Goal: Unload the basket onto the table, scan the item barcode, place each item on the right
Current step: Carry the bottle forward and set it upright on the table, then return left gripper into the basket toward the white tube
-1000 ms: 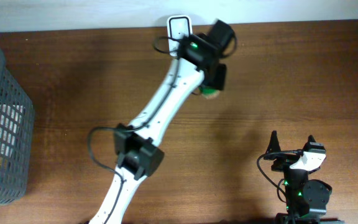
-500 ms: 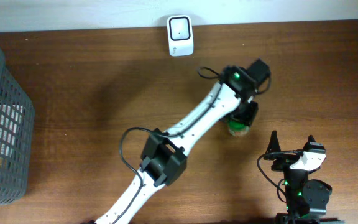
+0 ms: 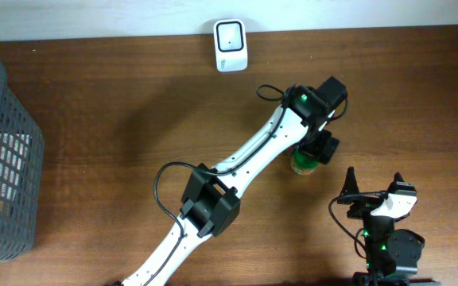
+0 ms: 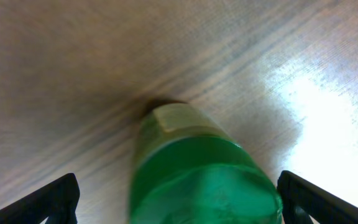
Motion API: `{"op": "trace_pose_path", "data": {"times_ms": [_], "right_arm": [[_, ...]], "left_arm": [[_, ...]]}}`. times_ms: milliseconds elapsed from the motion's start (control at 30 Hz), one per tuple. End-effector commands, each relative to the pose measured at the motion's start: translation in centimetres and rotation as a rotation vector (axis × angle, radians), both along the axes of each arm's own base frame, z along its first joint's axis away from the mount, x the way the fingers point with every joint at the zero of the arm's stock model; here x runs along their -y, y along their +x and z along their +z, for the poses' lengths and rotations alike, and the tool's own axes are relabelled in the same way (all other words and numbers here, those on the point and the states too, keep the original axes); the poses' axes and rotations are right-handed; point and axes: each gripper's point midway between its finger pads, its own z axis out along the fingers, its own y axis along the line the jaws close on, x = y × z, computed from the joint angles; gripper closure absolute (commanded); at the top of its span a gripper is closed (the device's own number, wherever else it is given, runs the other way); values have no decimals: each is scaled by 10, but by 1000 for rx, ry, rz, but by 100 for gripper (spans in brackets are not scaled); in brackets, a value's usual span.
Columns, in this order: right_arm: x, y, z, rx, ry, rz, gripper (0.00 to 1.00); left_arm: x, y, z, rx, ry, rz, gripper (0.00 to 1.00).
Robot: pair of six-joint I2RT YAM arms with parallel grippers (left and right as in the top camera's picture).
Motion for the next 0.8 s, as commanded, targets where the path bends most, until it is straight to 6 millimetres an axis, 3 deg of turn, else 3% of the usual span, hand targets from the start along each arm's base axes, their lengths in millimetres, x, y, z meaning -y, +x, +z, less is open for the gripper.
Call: {"op": "trace_pose_path", "data": {"times_ms": [0,200,300,433,533,600,633,767], "right_arm": [[3,0,-3,-9,0,-17,2],[3,0,-3,-9,0,-17,2],[3,0,-3,-9,0,-17,2],[3,0,-3,-9,0,-17,2],[3,0,-3,-9,0,-17,1],[3,0,-3,-9,0,-17,2],[3,0,-3,-9,0,-17,2],[3,0,-3,-9,0,-17,2]], "left_arm": [[-17,40,46,140,-41,36,1],[-71,82,141,308,-144,166,1],[-119,97,191,380,-175,257,1],[-209,111,255,521,-140,431,0],[-279,109,301,634,-102,578,1],[-324,100,330,700,-92,684,1],[-370,86,356,762,-83,796,1],[-472,54,392,876,1,1072,1]]}}
